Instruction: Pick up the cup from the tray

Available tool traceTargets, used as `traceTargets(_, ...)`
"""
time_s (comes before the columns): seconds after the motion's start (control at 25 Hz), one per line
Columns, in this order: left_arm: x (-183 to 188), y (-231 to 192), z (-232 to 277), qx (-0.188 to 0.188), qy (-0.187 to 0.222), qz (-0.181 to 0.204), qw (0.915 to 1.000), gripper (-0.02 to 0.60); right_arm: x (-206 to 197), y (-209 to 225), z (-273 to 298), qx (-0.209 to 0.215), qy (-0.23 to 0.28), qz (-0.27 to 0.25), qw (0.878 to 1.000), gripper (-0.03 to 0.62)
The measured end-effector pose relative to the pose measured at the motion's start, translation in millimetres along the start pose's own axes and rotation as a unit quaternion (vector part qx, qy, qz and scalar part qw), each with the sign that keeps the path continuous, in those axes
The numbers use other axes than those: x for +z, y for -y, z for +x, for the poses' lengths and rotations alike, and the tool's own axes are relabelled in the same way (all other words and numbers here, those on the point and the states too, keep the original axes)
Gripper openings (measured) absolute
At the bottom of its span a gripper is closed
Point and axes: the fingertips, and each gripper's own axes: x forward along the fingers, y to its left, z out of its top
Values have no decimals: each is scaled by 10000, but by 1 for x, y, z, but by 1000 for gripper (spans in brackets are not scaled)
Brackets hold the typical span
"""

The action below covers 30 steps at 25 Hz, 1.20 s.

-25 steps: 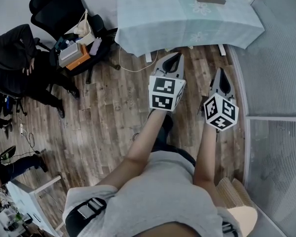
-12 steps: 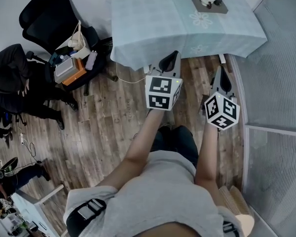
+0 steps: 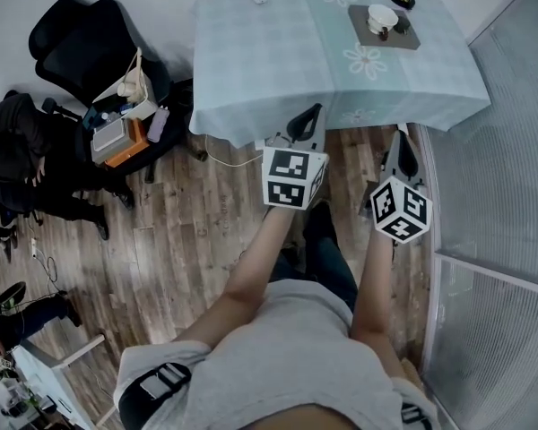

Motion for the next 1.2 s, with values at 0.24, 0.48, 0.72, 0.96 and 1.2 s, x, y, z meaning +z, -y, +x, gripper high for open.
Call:
traceTargets(0.24, 18, -7, 68, 134, -16, 0, 9999, 5, 16, 29, 66, 177, -30, -35, 9998, 8)
traceTargets(0.48, 38, 0, 135, 206, 33, -47, 9998, 5, 39, 68, 121, 218, -13, -96, 9997, 8)
traceTargets(0.72, 43, 15, 188, 142, -20, -68, 9999, 5, 44, 100, 164, 251, -73, -99, 9996, 8)
traceTargets(0.96, 37, 11, 219, 176, -179, -98, 9996, 5, 31, 110, 195, 305, -297, -31, 9991, 9)
traceTargets(1.2, 32, -3, 254, 74, -329, -126, 9994, 5, 24, 116, 232, 266, -395, 61, 9988, 9)
